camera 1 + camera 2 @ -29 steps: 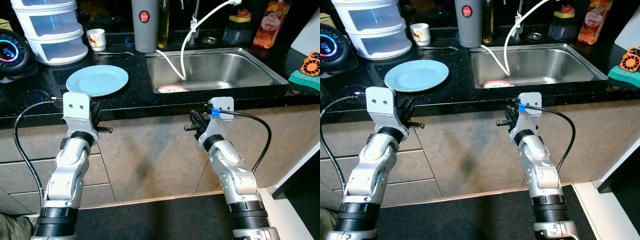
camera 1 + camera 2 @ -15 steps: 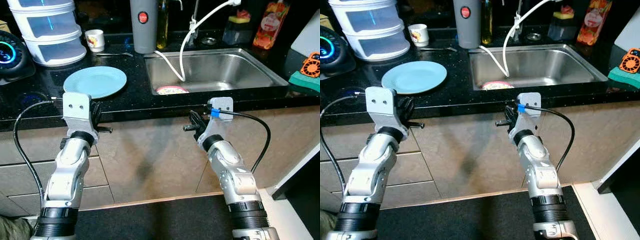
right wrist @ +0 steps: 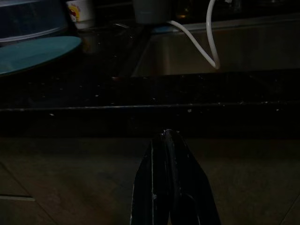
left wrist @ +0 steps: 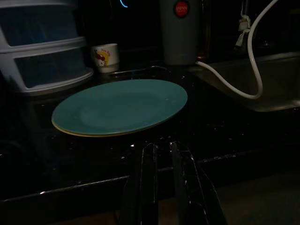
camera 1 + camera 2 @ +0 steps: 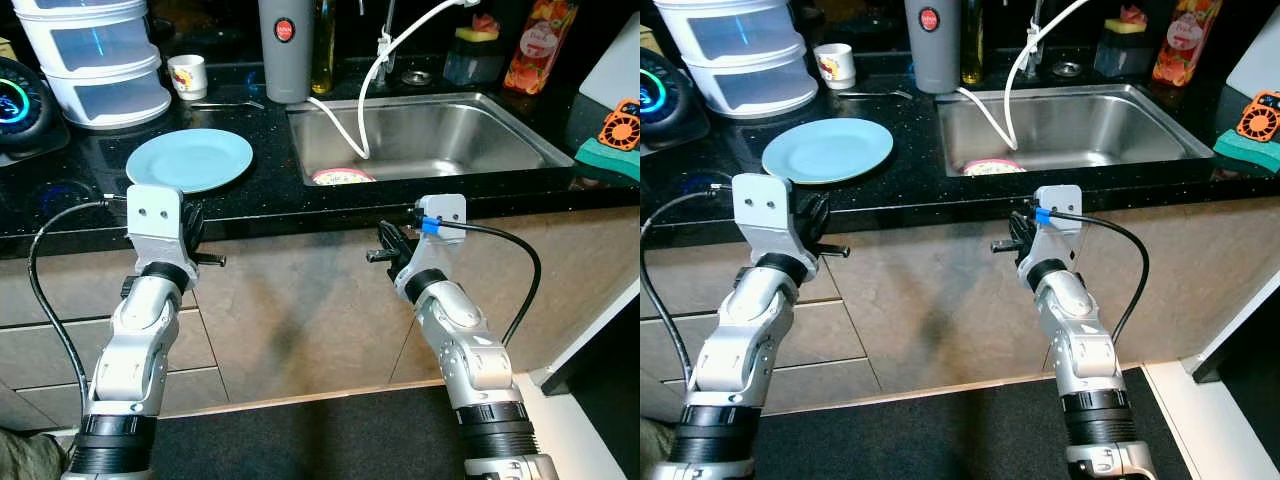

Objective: Kitchen organization

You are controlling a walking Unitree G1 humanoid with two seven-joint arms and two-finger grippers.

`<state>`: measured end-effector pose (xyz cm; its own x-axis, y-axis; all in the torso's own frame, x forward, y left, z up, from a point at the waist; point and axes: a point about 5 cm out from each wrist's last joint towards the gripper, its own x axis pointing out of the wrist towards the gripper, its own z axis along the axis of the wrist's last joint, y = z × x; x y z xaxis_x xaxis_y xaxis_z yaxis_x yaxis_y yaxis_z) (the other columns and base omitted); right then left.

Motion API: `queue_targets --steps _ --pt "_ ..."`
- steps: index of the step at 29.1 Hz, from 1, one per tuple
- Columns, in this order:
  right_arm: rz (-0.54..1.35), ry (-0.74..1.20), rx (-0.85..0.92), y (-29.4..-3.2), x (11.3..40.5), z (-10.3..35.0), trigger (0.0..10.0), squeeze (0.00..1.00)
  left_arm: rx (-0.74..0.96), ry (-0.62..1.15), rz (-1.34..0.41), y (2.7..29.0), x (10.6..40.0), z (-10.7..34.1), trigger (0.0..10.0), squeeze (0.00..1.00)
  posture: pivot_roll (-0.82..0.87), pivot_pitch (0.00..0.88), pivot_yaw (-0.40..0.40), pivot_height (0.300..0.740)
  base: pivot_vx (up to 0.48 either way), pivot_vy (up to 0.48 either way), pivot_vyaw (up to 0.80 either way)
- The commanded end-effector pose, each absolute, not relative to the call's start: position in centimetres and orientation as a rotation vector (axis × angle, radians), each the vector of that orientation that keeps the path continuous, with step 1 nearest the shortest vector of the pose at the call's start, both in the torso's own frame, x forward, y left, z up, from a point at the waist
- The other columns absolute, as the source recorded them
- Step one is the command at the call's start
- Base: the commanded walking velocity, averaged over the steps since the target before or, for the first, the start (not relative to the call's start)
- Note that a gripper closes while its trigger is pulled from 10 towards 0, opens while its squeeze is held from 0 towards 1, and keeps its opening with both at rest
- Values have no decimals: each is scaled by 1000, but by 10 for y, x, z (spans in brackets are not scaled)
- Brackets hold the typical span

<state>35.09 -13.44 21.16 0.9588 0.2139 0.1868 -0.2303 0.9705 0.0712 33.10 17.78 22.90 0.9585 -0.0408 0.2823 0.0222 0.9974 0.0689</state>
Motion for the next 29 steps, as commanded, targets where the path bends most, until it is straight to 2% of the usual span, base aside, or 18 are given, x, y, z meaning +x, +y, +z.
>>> queue_targets --steps 1,24,29 --pt "241 -179 91 -132 350 210 10000 0 59 -273 -30 179 330 225 10000 0 -53 120 15 740 0 0 0" --pt "246 -167 88 -131 350 208 10000 0 57 -258 -32 180 330 221 10000 0 -55 120 11 740 0 0 0" --pt "246 -140 88 -131 350 203 10000 0 50 -195 -43 178 330 212 10000 0 -55 120 11 740 0 0 0"
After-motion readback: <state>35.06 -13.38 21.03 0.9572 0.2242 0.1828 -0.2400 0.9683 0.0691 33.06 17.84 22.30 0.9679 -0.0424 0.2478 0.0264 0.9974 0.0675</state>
